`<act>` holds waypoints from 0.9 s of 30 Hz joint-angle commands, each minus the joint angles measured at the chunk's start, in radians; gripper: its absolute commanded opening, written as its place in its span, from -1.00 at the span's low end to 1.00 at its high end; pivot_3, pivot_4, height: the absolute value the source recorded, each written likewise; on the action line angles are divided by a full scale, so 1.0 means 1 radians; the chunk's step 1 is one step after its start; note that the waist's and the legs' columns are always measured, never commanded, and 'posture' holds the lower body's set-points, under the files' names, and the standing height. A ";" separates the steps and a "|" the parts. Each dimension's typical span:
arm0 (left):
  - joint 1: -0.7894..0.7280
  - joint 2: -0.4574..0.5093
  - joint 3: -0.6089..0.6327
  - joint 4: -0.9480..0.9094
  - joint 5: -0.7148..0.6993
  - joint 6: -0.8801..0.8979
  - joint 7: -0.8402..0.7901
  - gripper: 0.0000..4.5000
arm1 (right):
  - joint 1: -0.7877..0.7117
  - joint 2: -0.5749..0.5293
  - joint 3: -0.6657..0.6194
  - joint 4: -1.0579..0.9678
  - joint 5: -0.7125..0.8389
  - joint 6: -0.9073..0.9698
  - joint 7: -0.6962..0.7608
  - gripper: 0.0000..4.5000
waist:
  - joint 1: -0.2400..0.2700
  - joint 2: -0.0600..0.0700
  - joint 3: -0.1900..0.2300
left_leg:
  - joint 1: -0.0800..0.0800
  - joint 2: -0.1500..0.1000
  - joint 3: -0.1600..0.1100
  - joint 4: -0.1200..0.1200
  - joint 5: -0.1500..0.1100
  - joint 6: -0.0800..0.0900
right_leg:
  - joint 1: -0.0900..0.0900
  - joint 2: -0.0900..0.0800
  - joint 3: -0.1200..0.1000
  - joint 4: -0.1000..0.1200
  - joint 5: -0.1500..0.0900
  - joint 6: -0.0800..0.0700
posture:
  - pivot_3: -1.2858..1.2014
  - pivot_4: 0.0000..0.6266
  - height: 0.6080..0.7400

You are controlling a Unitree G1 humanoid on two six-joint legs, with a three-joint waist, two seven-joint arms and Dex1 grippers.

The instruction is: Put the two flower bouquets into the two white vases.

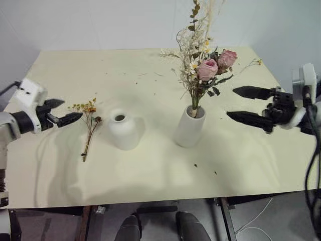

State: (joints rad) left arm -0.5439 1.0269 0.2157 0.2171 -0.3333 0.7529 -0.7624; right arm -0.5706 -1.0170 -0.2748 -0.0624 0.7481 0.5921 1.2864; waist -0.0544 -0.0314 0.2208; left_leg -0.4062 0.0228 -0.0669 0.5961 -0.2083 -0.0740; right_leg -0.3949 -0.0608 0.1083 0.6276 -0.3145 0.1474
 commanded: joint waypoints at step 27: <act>-0.077 -0.141 -0.204 -0.183 0.019 0.602 0.220 0.72 | -0.012 0.095 0.092 -0.177 0.056 -0.005 0.085 1.00 | 0.000 -0.002 -0.001 | 0.000 0.000 0.000 0.002 0.000 0.000 | 0.000 0.000 0.000 0.001 0.000 0.000 | 0.03 -0.52 1.00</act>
State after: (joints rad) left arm -0.6408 0.8734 0.0203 0.0205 -0.3092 1.3468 -0.5206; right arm -0.5797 -0.9212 -0.1573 -0.2051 0.7768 0.5891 1.3677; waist -0.0543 -0.0338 0.2201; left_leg -0.4064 0.0228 -0.0671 0.5976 -0.2085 -0.0745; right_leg -0.3949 -0.0606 0.1084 0.6286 -0.3144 0.1478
